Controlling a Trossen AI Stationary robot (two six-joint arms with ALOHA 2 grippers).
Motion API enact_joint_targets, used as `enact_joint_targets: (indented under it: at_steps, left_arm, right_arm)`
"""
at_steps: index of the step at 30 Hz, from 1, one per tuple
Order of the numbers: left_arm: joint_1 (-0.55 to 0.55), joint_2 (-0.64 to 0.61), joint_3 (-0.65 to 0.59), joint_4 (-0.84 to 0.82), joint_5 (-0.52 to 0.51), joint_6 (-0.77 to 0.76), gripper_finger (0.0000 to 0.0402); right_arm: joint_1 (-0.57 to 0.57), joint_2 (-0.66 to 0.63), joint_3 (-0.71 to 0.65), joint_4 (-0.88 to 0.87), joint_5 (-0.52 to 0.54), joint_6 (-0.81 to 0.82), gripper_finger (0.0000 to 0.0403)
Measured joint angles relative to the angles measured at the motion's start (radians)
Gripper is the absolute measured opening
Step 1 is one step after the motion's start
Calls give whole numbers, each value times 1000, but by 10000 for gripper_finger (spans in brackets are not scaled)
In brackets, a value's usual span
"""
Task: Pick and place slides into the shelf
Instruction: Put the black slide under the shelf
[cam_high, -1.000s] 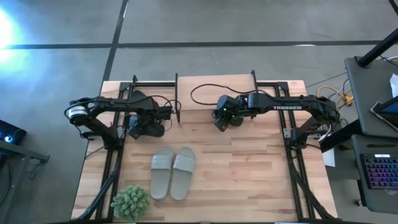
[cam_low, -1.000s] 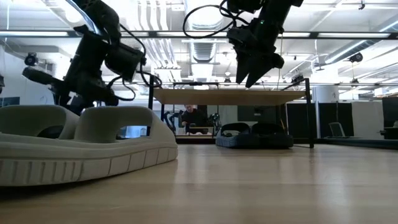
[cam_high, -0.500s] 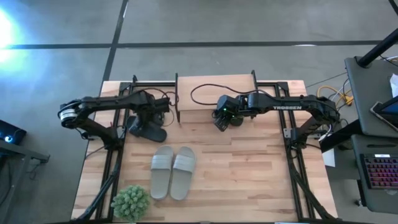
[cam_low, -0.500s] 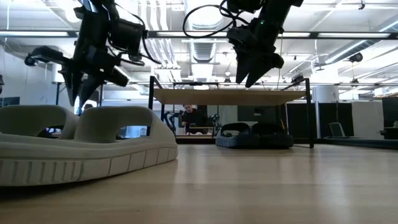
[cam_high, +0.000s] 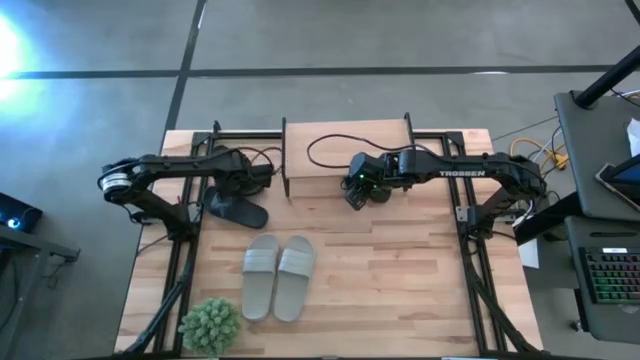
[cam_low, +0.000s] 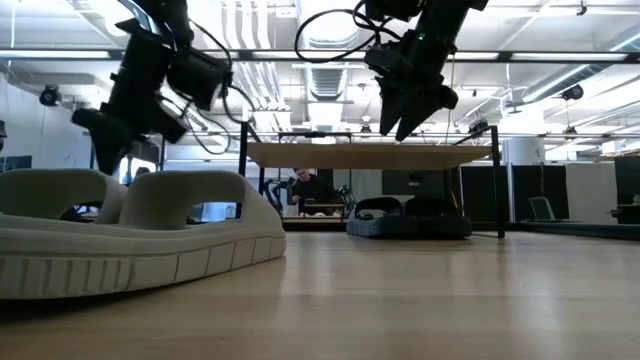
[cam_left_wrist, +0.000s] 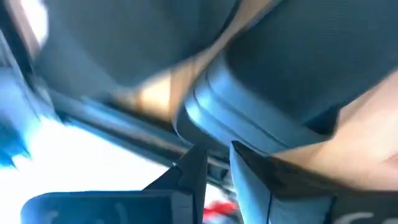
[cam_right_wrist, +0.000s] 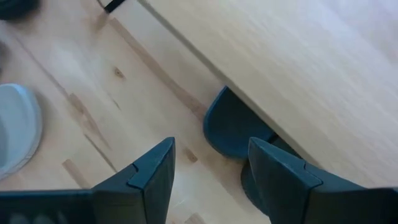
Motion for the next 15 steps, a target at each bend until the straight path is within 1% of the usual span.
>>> enact_joint_targets:
  at_steps: [2, 4, 6, 8, 11, 15]
  left_arm:
    - [-21, -7, -6, -11, 35, -187, 56]
    - [-68, -11, -8, -11, 48, -309, 56]
    - [-131, -12, -8, -11, 42, -381, 56]
    - [-201, -2, -8, -12, 30, -423, 56]
    - [-296, 31, -4, -30, -24, -488, 56]
    - [-367, 100, -4, -58, -87, -620, 56]
  right_arm:
    - [0, 0, 0, 0, 16, 2, 196]
    - [0, -1, 0, -1, 20, 3, 196]
    - [0, -1, 0, -1, 20, 3, 196]
    - [-1, -1, 0, -1, 20, 3, 196]
    - [-1, -1, 0, -2, 20, 3, 196]
    - [-3, -1, 0, -1, 20, 3, 196]
